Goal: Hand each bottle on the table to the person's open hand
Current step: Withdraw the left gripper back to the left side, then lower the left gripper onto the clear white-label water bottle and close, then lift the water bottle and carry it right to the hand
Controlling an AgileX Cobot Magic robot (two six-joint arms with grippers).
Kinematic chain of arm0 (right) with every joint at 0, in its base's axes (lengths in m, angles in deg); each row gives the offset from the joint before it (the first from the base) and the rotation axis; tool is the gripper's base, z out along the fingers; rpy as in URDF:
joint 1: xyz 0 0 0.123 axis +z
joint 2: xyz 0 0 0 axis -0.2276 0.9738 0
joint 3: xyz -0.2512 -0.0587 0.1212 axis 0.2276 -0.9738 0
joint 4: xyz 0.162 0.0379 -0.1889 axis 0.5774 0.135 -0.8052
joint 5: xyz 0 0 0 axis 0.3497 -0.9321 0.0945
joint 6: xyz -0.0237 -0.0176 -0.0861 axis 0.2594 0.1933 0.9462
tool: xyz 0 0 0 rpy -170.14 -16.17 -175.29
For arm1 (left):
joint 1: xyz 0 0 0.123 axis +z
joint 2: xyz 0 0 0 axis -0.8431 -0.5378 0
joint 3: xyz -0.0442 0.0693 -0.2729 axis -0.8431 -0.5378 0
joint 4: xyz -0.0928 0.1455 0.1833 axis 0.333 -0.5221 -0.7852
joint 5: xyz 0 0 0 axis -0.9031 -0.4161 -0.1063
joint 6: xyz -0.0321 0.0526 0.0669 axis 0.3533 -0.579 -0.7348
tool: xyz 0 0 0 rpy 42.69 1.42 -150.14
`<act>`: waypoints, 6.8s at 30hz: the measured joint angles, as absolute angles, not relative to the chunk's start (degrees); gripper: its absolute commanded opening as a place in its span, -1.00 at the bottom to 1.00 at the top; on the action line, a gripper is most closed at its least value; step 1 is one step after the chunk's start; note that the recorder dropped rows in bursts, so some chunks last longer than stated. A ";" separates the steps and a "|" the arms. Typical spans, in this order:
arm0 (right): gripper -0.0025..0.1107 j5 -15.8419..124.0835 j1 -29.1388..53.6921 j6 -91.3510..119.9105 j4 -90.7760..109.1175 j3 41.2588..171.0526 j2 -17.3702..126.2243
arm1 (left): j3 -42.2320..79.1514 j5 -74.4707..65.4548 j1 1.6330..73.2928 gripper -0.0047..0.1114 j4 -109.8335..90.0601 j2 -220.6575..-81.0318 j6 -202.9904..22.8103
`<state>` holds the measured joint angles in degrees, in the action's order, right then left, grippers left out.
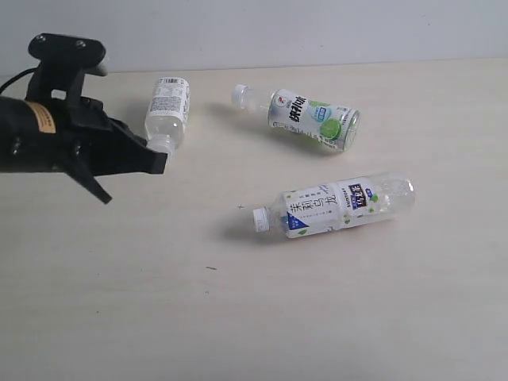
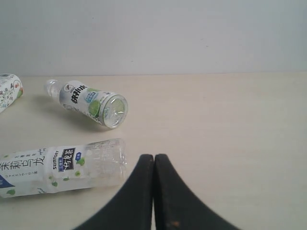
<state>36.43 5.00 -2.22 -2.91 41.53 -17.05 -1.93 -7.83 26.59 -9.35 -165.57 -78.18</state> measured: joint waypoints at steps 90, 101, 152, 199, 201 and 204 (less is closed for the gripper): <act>-0.96 36.43 5.00 -2.22 -2.91 41.53 -17.05 | 51.08 -46.81 33.98 0.21 -9.35 -184.57 -70.78; -0.96 36.43 5.00 -2.22 -2.91 41.53 -17.05 | 69.97 -51.59 34.56 0.45 -9.89 -205.92 -70.88; -0.96 36.43 5.00 -2.22 -2.91 41.53 -17.05 | 74.11 -49.86 36.94 -0.92 -13.65 -221.84 -67.84; -0.96 36.43 5.00 -2.22 -2.91 41.53 -17.05 | 55.25 -36.95 4.08 -0.92 -22.14 -189.48 -39.51; -0.96 36.43 5.00 -2.22 -2.91 41.53 -17.05 | 55.25 -31.92 3.95 -0.92 -22.14 -191.75 -34.84; -0.96 36.43 5.00 -2.22 -2.91 41.53 -17.05 | 55.25 -24.96 3.95 -0.92 -22.14 -195.20 -29.55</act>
